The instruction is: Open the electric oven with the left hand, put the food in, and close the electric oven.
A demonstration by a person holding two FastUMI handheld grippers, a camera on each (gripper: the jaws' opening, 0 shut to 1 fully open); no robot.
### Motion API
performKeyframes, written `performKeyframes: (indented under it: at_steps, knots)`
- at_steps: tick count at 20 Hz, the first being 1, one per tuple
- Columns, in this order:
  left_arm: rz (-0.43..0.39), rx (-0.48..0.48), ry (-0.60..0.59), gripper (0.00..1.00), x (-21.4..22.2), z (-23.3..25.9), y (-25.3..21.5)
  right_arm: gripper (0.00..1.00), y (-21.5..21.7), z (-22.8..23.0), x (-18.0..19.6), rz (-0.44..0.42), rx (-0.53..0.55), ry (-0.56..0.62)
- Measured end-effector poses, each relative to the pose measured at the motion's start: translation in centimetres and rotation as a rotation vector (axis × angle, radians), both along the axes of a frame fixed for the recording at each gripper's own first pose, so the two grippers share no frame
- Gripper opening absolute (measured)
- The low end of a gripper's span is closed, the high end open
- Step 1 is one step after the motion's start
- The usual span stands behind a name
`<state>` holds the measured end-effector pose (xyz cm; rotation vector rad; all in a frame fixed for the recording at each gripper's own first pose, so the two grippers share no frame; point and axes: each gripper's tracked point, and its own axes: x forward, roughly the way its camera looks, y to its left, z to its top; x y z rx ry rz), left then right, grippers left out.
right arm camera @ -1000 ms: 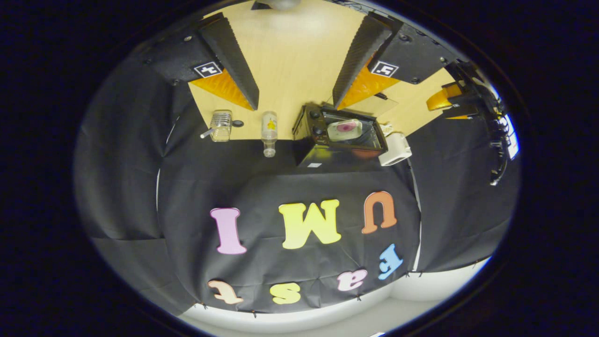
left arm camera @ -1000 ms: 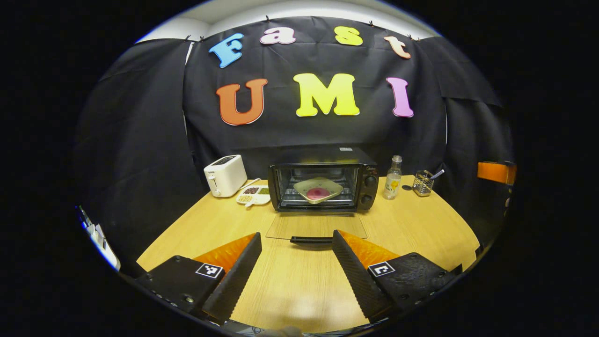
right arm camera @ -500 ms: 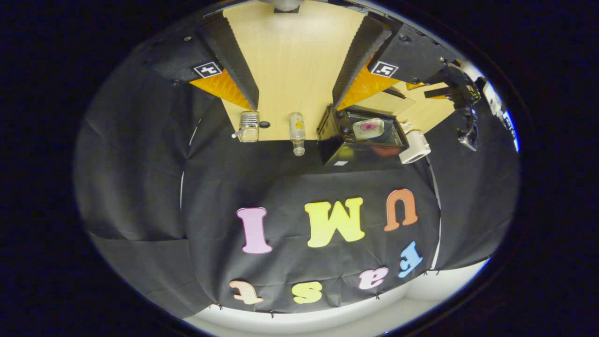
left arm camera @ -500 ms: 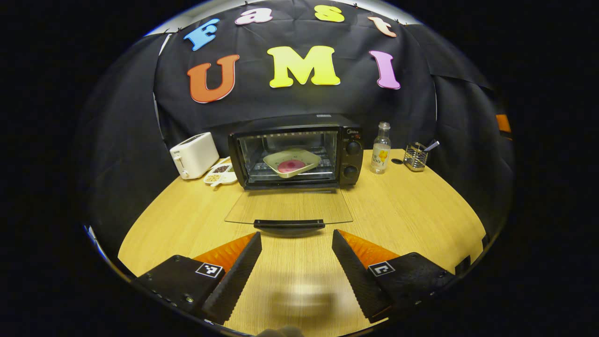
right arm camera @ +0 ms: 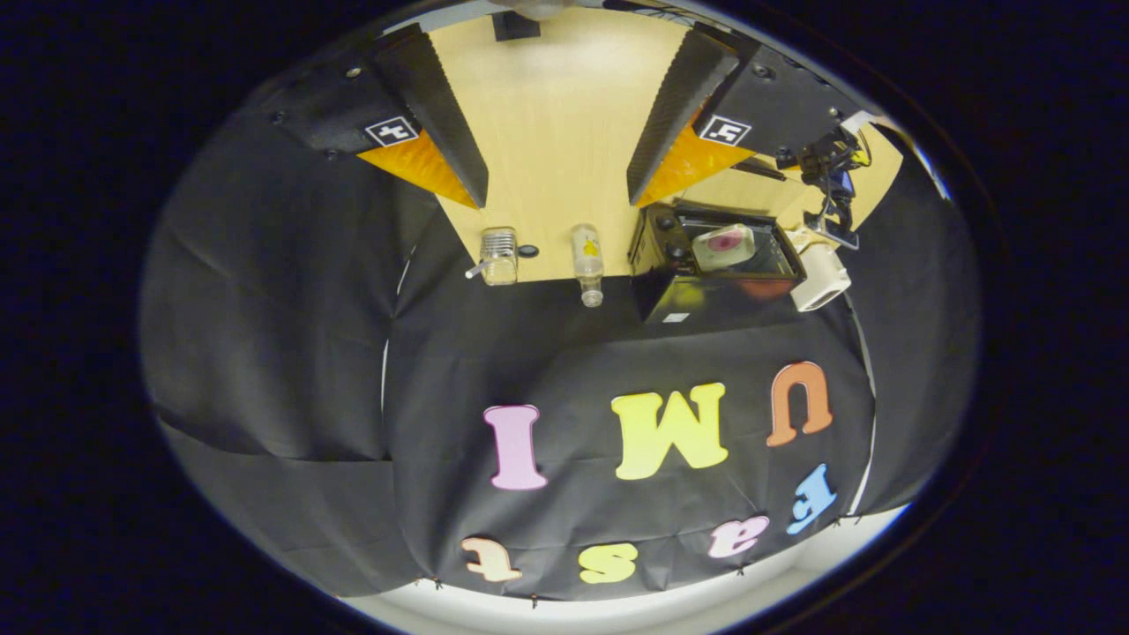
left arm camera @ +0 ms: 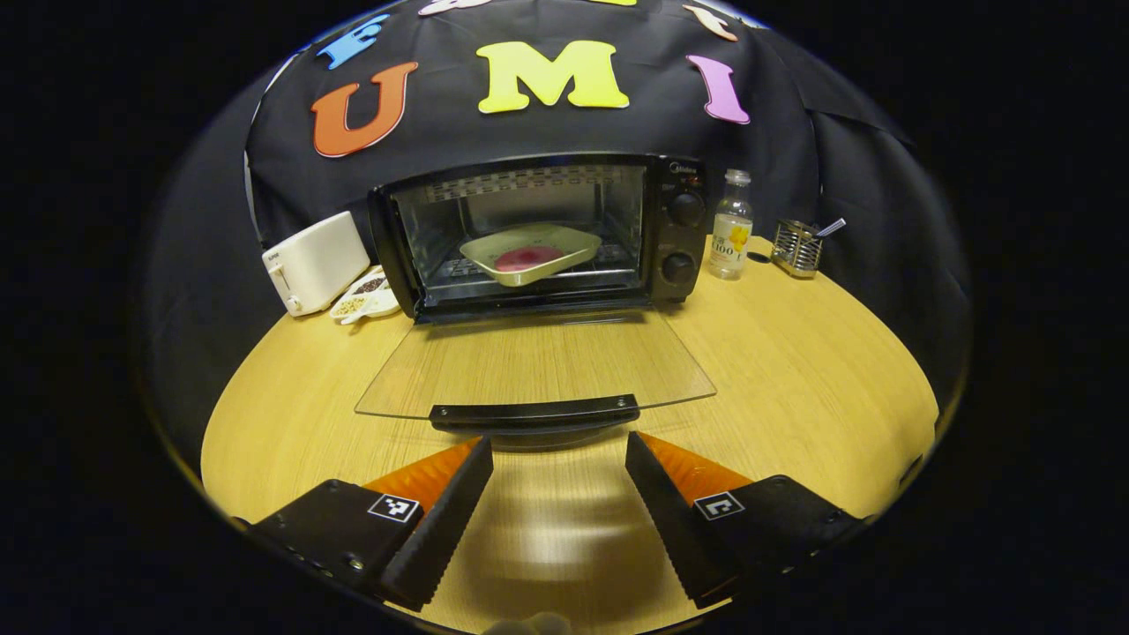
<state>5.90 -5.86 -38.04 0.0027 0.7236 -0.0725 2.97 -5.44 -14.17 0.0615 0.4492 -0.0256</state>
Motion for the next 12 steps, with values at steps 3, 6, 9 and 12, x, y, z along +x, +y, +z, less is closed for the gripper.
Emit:
performKeyframes:
  at_steps: [3,6,9,12]
  knots:
    - [-0.008,0.000,0.018,0.97,0.7,-1.2,0.2,1.00,0.8,-0.6,0.0,-0.024,0.013,0.025]
    - [-0.001,0.006,0.019,0.97,1.1,-1.5,0.6,1.00,1.4,-1.0,0.2,-0.043,0.027,0.037]
    - [0.005,-0.008,0.022,0.97,1.4,-1.2,0.9,1.00,2.0,-0.9,0.6,-0.051,0.026,0.034]
    - [0.011,-0.027,0.028,0.97,1.4,-0.9,0.9,1.00,2.4,-0.8,0.6,-0.057,0.030,0.030]
